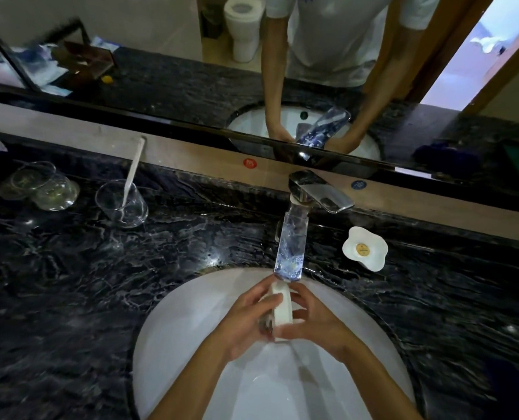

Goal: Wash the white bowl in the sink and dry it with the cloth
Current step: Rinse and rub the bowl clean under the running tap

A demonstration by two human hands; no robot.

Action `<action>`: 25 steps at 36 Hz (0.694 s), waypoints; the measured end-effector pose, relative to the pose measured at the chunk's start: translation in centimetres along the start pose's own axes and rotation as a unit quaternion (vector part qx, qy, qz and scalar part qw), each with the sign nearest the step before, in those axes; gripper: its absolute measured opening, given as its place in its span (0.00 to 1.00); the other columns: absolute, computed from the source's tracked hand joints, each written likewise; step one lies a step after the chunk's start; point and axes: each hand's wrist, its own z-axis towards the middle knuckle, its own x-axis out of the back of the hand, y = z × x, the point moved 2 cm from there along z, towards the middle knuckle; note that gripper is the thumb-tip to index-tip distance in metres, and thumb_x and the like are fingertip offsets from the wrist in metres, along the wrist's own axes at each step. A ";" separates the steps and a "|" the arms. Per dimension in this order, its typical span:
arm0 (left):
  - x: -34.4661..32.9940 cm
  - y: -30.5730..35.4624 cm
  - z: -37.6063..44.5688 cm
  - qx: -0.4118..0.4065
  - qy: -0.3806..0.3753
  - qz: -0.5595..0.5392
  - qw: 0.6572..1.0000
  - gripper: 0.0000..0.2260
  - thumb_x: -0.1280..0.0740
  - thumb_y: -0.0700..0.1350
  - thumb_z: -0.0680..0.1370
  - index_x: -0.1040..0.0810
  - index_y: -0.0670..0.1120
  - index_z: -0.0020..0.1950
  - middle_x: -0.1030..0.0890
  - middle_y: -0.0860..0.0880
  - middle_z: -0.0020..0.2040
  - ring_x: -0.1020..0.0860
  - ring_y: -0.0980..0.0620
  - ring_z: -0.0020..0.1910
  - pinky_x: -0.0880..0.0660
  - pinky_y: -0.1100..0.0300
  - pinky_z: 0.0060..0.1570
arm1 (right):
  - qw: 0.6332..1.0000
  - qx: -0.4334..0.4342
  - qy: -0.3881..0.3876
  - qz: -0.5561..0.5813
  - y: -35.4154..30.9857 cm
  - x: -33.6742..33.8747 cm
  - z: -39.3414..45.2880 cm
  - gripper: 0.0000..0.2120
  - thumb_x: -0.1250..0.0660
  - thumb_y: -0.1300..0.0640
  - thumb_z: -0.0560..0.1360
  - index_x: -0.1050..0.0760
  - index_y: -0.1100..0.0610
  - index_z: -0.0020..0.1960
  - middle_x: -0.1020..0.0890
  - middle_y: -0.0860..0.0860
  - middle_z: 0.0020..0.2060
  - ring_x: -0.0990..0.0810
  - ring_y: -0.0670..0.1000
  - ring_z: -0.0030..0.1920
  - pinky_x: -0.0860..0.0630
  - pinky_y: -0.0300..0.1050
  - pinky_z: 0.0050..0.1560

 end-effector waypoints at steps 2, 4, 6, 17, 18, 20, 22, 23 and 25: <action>0.1 -0.3 0.2 0.002 0.010 -0.012 1.000 0.20 0.26 0.45 0.75 0.21 0.57 0.66 0.16 0.46 0.61 0.16 0.43 0.57 0.21 0.34 0.53 | 1.000 0.008 0.014 -0.024 0.2 -0.2 -0.1 0.43 0.15 0.57 0.60 0.31 0.35 0.67 0.19 0.41 0.61 0.16 0.48 0.58 0.17 0.51 0.58; 0.2 -0.5 0.5 0.003 0.020 -0.018 1.000 0.20 0.25 0.47 0.75 0.21 0.55 0.67 0.15 0.46 0.58 0.15 0.43 0.55 0.19 0.39 0.50 | 0.998 0.013 0.031 -0.049 0.3 -0.5 -0.2 0.48 0.14 0.52 0.58 0.35 0.36 0.71 0.20 0.44 0.62 0.19 0.49 0.61 0.18 0.50 0.60; 0.1 -0.5 0.7 0.007 0.022 -0.010 1.000 0.21 0.24 0.51 0.73 0.21 0.55 0.66 0.15 0.45 0.56 0.17 0.43 0.52 0.19 0.44 0.46 | 0.997 0.023 0.036 -0.059 0.6 -0.7 -0.2 0.53 0.14 0.52 0.57 0.38 0.38 0.73 0.21 0.47 0.63 0.21 0.50 0.63 0.19 0.50 0.62; 0.0 0.2 0.8 0.072 0.052 0.035 0.995 0.15 0.28 0.58 0.75 0.19 0.58 0.61 0.13 0.49 0.50 0.17 0.45 0.50 0.19 0.48 0.47 | 0.982 0.098 0.078 -0.143 1.2 -1.9 -0.3 0.55 0.14 0.46 0.56 0.45 0.31 0.71 0.32 0.34 0.70 0.30 0.37 0.69 0.27 0.35 0.64; -0.1 0.4 0.8 0.059 0.048 0.042 0.996 0.16 0.28 0.58 0.75 0.20 0.58 0.62 0.13 0.48 0.54 0.16 0.44 0.51 0.19 0.48 0.47 | 0.985 0.093 0.068 -0.125 1.2 -1.8 -0.2 0.55 0.14 0.46 0.57 0.45 0.33 0.72 0.31 0.36 0.70 0.28 0.37 0.68 0.26 0.36 0.64; -0.2 0.6 0.7 0.032 0.034 0.041 0.998 0.19 0.27 0.56 0.75 0.22 0.57 0.66 0.16 0.43 0.60 0.17 0.38 0.57 0.20 0.43 0.51 | 0.994 0.075 0.048 -0.060 1.0 -1.5 0.1 0.51 0.14 0.52 0.60 0.42 0.38 0.73 0.27 0.41 0.68 0.23 0.39 0.63 0.22 0.38 0.58; -0.2 0.7 0.5 0.013 0.036 0.042 0.998 0.22 0.25 0.55 0.74 0.23 0.56 0.67 0.17 0.40 0.63 0.18 0.37 0.59 0.20 0.37 0.53 | 0.998 0.048 0.029 0.001 0.4 -1.1 0.1 0.43 0.18 0.59 0.67 0.38 0.42 0.72 0.24 0.46 0.66 0.19 0.40 0.59 0.19 0.39 0.51; -0.1 0.6 0.4 0.008 0.041 0.046 0.998 0.23 0.25 0.54 0.74 0.23 0.56 0.68 0.18 0.41 0.63 0.18 0.37 0.60 0.19 0.36 0.53 | 0.999 0.036 0.023 0.013 0.1 -0.8 0.1 0.39 0.20 0.59 0.70 0.37 0.43 0.72 0.24 0.48 0.66 0.18 0.41 0.58 0.18 0.39 0.50; 0.2 0.5 0.4 0.003 0.043 0.040 0.998 0.21 0.26 0.50 0.76 0.24 0.55 0.69 0.19 0.42 0.65 0.19 0.38 0.61 0.20 0.35 0.53 | 0.999 0.021 0.014 0.023 -0.3 -0.4 0.0 0.37 0.21 0.59 0.71 0.35 0.44 0.74 0.23 0.50 0.68 0.18 0.47 0.61 0.18 0.43 0.54</action>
